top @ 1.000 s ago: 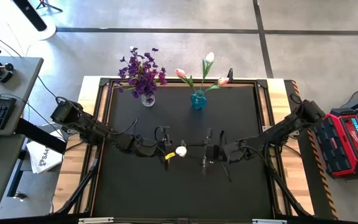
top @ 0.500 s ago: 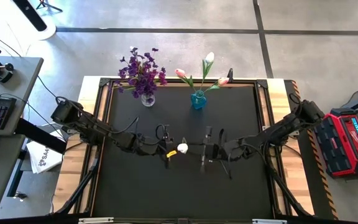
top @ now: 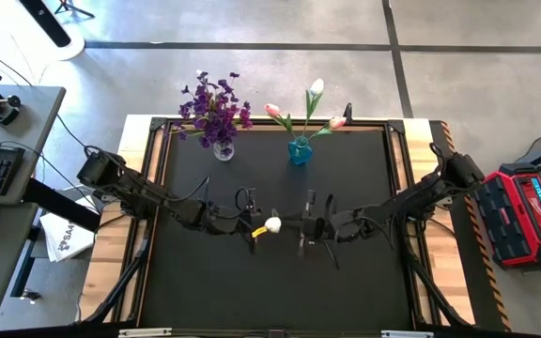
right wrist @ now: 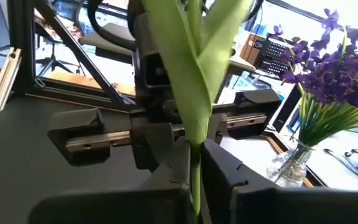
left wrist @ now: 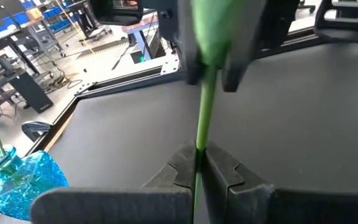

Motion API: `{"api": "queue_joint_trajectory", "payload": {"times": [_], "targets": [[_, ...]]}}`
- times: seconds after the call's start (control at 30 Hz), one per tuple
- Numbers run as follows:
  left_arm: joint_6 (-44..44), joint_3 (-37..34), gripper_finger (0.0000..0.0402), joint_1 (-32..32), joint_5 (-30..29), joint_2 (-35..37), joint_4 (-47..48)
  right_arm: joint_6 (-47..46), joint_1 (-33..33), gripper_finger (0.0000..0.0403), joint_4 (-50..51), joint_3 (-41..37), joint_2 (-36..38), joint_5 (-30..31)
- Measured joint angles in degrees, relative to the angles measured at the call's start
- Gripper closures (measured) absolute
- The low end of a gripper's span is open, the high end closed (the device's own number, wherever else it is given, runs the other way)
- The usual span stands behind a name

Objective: Sort flowers into vase by color
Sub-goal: Put the white flower into the blue vase

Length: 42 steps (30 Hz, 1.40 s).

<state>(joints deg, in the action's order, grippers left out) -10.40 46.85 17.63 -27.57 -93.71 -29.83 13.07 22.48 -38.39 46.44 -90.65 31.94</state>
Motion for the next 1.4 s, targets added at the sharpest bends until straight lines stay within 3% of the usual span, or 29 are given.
{"api": "queue_joint_trajectory", "payload": {"times": [0.1,0.27,0.47,0.6,0.77,0.87,0.97,1.1,1.4], "targets": [[1.30,0.00,0.0395,0.00,-0.02,-0.02,0.23,0.49,0.07,0.0397,0.02,0.00,0.00,1.98],[4.54,0.02,0.0351,-0.04,-1.63,0.15,6.87,1.71,2.23,0.0401,1.85,-0.04,2.17,13.44],[14.38,-0.09,0.0283,-0.50,-4.22,2.85,24.09,1.19,0.78,0.0402,-2.10,-7.42,9.89,13.39],[18.99,-1.41,0.0266,-0.30,-9.59,4.06,28.60,3.81,-3.54,0.0402,-17.41,-16.35,13.13,9.48],[18.21,-6.39,0.0267,-0.17,-9.80,5.27,19.62,9.21,-10.13,0.0402,-40.03,-22.29,13.14,9.54],[17.01,-8.56,0.0270,-0.17,-9.01,5.79,12.99,10.68,-14.40,0.0403,-46.57,-22.16,13.16,9.68],[14.64,-9.66,0.0270,-0.17,-8.92,5.70,9.27,10.72,-19.12,0.0403,-43.51,-19.97,13.18,9.68],[14.35,-9.55,0.0270,-0.17,-8.96,5.70,8.48,6.63,-24.06,0.0403,-29.48,-15.35,13.12,9.79],[15.73,-9.57,0.0270,0.00,-9.03,5.70,8.79,8.04,-25.59,0.0403,-8.08,-3.48,13.14,13.68]]}}
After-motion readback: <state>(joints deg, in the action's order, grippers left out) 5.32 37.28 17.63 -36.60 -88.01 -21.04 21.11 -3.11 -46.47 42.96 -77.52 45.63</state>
